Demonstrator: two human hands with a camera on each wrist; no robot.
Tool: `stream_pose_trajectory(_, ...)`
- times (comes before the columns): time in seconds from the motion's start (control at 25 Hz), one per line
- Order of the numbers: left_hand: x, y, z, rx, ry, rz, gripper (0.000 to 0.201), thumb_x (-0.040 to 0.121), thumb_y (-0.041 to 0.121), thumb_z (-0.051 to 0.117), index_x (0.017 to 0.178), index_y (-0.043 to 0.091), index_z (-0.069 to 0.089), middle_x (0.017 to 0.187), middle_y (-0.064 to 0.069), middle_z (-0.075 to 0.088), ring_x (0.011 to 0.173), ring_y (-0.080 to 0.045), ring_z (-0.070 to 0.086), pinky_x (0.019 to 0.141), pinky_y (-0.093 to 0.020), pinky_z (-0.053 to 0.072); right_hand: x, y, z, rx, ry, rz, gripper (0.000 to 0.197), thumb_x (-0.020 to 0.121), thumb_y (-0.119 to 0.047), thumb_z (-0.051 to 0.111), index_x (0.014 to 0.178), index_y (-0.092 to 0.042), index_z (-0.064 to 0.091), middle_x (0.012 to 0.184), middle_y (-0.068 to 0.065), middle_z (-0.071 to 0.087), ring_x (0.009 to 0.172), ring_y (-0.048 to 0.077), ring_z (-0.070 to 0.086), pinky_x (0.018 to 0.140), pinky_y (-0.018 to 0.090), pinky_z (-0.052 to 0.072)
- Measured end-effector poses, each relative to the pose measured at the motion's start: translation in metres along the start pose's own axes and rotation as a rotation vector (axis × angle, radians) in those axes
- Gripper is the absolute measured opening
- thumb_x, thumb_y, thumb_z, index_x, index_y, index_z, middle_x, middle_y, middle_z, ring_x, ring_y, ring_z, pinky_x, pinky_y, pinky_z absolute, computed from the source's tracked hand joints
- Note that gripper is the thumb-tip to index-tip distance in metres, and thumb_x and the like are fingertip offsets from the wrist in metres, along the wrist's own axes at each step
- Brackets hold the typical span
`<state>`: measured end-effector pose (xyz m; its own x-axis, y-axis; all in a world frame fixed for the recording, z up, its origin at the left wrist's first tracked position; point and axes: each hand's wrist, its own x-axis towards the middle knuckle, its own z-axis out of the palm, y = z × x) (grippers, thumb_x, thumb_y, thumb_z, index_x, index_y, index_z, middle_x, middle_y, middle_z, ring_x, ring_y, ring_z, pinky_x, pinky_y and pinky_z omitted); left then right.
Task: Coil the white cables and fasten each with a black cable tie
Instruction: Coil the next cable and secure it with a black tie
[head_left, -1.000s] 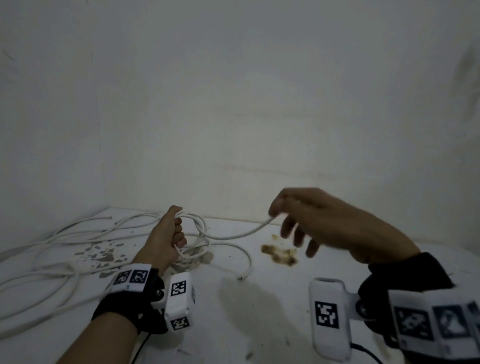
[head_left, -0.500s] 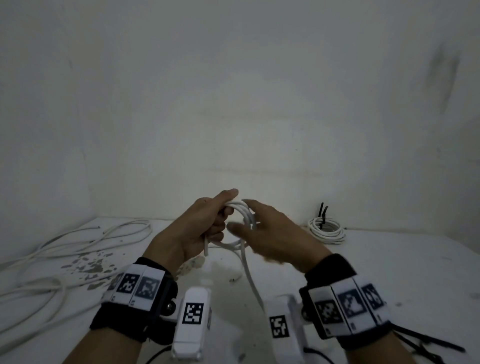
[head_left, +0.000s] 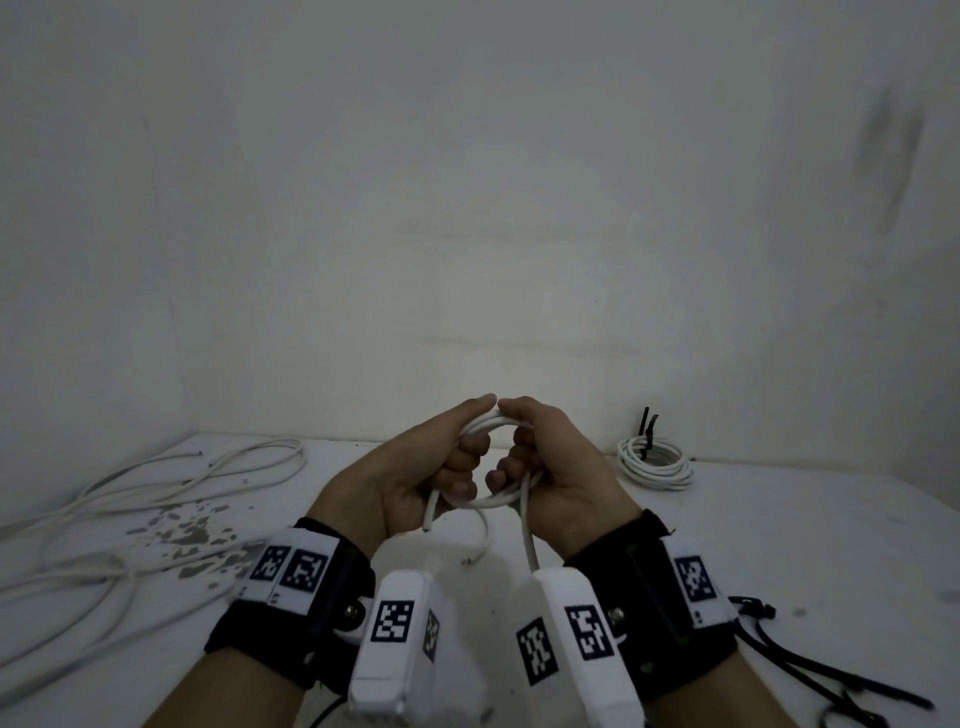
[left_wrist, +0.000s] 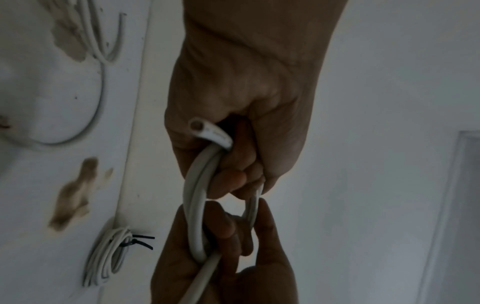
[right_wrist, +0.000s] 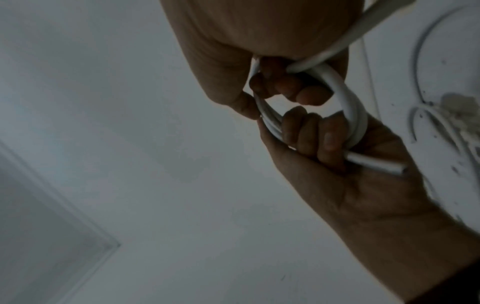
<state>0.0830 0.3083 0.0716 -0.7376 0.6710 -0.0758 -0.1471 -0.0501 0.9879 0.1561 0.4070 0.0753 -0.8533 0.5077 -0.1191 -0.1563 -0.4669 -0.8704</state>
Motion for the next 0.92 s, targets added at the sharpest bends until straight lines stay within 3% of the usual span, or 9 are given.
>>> stream_pose_trajectory(0.12,0.003,0.001,-0.003,-0.041,-0.050,0.008,0.052,0.093,0.046,0.058,0.053,0.021,0.039,0.045,0.008,0.020,0.034,-0.006,0.013,0.037,-0.018,0.028,0.002,0.002,0.001,-0.027,0.016,-0.042,0.027,0.085,-0.022,0.068,0.064,-0.014,0.053,0.044,-0.003,0.037,0.038,0.014,0.036,0.049,0.028,0.038)
stream_pose_trajectory(0.24,0.006,0.006,-0.010,-0.195,-0.078,0.018,0.053,0.095,0.044,0.054,0.053,0.021,0.032,0.039,0.009,0.018,0.028,-0.006,0.014,0.033,-0.018,0.027,0.001,-0.005,-0.003,-0.143,-0.119,-0.016,0.031,0.088,-0.034,0.067,0.066,-0.016,0.055,0.054,0.000,0.050,0.052,0.017,0.048,0.059,0.031,0.048)
stream_pose_trajectory(0.36,0.012,0.013,-0.019,-0.388,-0.044,0.059,0.057,0.096,0.045,0.050,0.048,0.021,0.033,0.036,0.009,0.019,0.025,-0.006,0.015,0.030,-0.017,0.022,-0.003,-0.009,-0.012,-0.378,-0.322,-0.015,0.033,0.089,-0.041,0.070,0.093,-0.009,0.065,0.087,0.012,0.069,0.076,0.028,0.066,0.072,0.046,0.061)
stream_pose_trajectory(0.48,0.015,0.019,-0.041,-0.614,0.061,0.139,0.056,0.098,0.047,0.046,0.049,0.020,0.036,0.037,0.009,0.020,0.025,-0.006,0.018,0.033,-0.016,0.026,-0.008,-0.006,-0.029,-0.957,-0.468,-0.036,0.035,0.091,-0.034,0.071,0.117,-0.017,0.055,0.094,0.016,0.072,0.070,0.029,0.070,0.063,0.042,0.060)
stream_pose_trajectory(0.56,0.016,0.021,-0.059,-0.741,0.119,0.190,0.050,0.099,0.046,0.044,0.057,0.020,0.036,0.039,0.009,0.024,0.026,-0.006,0.021,0.036,-0.016,0.031,-0.009,-0.010,-0.037,-1.275,-0.528,-0.129,0.019,0.096,-0.028,0.064,0.109,-0.016,0.059,0.077,0.011,0.071,0.058,0.021,0.064,0.061,0.038,0.057)
stream_pose_trajectory(0.64,0.016,0.021,-0.076,-0.826,0.170,0.230,0.045,0.101,0.043,0.041,0.062,0.020,0.036,0.040,0.008,0.026,0.028,-0.007,0.023,0.038,-0.016,0.034,-0.006,-0.020,-0.041,-1.272,-0.407,-0.341,0.010,0.097,-0.024,0.061,0.105,-0.018,0.060,0.071,0.006,0.068,0.053,0.017,0.061,0.059,0.037,0.056)
stream_pose_trajectory(0.76,0.016,0.020,-0.090,-0.904,0.247,0.298,0.043,0.104,0.038,0.038,0.066,0.019,0.036,0.040,0.008,0.028,0.028,-0.007,0.024,0.040,-0.016,0.035,-0.008,-0.038,-0.042,-1.150,-0.206,-0.675,0.022,0.095,-0.022,0.064,0.109,-0.036,0.056,0.074,-0.001,0.069,0.057,0.015,0.069,0.060,0.032,0.057)
stream_pose_trajectory(0.84,0.018,0.019,-0.092,-0.923,0.255,0.313,0.043,0.105,0.038,0.036,0.066,0.019,0.036,0.040,0.008,0.029,0.028,-0.007,0.024,0.040,-0.015,0.036,-0.010,-0.041,-0.041,-1.235,-0.232,-0.795,0.022,0.095,-0.014,0.061,0.097,-0.036,0.064,0.075,-0.003,0.068,0.060,0.014,0.069,0.060,0.023,0.054)
stream_pose_trajectory(0.92,0.021,0.017,-0.092,-0.935,0.252,0.321,0.044,0.105,0.040,0.033,0.067,0.019,0.036,0.041,0.009,0.029,0.029,-0.006,0.024,0.042,-0.015,0.037,-0.011,-0.039,-0.038,-1.378,-0.285,-0.794,0.036,0.095,-0.005,0.052,0.080,-0.031,0.071,0.073,-0.005,0.068,0.061,0.014,0.069,0.055,0.017,0.051)
